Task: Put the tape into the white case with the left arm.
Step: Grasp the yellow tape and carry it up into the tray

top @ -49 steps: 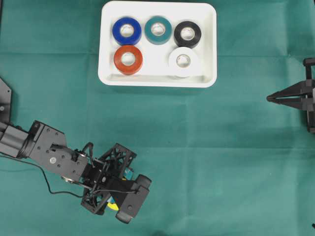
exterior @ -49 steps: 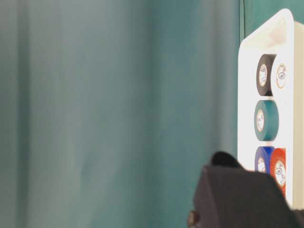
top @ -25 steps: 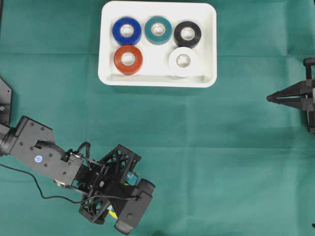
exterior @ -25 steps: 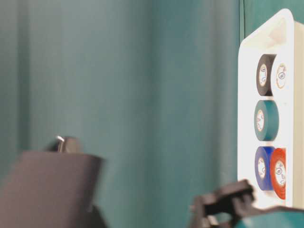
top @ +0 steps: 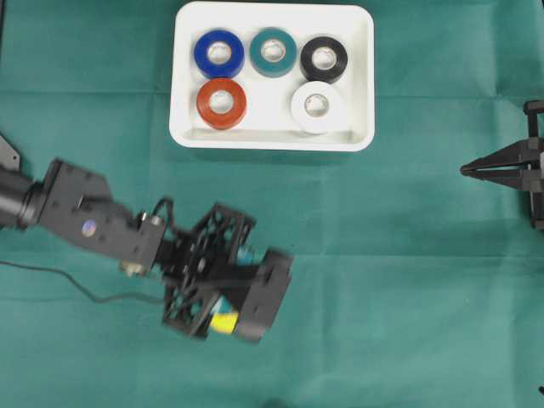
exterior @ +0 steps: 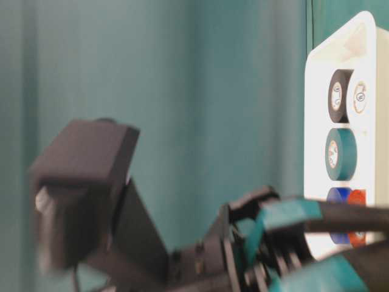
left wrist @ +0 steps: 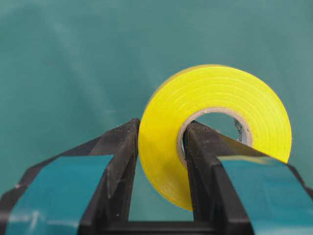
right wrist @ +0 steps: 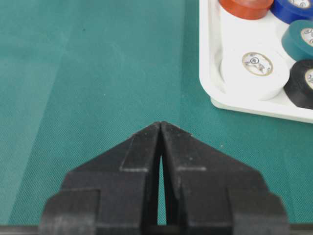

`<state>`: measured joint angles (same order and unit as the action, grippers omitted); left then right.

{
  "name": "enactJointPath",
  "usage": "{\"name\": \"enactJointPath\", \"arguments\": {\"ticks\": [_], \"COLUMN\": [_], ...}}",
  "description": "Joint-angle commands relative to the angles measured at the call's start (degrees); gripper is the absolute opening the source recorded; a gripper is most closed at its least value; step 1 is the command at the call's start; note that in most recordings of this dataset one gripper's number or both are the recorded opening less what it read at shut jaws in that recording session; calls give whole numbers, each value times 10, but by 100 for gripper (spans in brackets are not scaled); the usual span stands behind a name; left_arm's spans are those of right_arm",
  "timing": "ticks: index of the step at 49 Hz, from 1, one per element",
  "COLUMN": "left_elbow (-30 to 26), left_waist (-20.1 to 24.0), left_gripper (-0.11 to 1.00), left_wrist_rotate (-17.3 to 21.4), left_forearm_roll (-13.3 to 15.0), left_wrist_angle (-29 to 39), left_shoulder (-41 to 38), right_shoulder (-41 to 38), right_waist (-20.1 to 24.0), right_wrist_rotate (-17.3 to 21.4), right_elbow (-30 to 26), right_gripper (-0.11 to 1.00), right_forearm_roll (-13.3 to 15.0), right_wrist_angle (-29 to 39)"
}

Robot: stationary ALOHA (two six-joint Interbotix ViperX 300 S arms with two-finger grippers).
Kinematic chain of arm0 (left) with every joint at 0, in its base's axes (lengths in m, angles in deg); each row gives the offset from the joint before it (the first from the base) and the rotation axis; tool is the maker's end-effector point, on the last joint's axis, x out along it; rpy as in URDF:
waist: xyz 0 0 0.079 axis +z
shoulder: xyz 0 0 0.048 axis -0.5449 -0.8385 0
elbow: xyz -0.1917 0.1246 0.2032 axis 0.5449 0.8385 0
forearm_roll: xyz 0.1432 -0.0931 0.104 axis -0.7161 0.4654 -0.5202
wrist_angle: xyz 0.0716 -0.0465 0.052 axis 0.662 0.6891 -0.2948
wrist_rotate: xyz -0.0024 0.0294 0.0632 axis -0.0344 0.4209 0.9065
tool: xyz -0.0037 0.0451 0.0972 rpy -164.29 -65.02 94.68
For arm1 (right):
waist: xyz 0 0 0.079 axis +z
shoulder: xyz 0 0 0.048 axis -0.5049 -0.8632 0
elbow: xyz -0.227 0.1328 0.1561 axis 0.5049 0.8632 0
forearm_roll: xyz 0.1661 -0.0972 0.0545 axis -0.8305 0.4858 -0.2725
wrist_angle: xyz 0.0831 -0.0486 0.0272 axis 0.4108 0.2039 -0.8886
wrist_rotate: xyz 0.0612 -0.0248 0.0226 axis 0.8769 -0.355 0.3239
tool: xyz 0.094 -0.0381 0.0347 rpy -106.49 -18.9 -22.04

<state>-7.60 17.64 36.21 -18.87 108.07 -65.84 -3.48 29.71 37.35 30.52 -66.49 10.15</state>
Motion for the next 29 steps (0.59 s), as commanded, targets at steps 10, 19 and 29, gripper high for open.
{"name": "enactJointPath", "arguments": {"ticks": [10,19,29], "left_elbow": [-16,-23,-30], "left_waist": [105,178,246], "left_gripper": [25,25,25], "left_wrist_rotate": [39,84,115], "left_forearm_roll": [-3,-2,-2], "left_wrist_angle": [-6,-21,-58], "left_shoulder": [18,12,0], "right_shoulder": [-4,-4,-4], "right_waist": [0,0,0], "right_wrist_rotate": [1,1,1], "right_elbow": [-6,-6,-6], "right_gripper": [-10,-10,-10], "right_forearm_roll": [1,1,1], "right_wrist_angle": [-6,-6,-6]}}
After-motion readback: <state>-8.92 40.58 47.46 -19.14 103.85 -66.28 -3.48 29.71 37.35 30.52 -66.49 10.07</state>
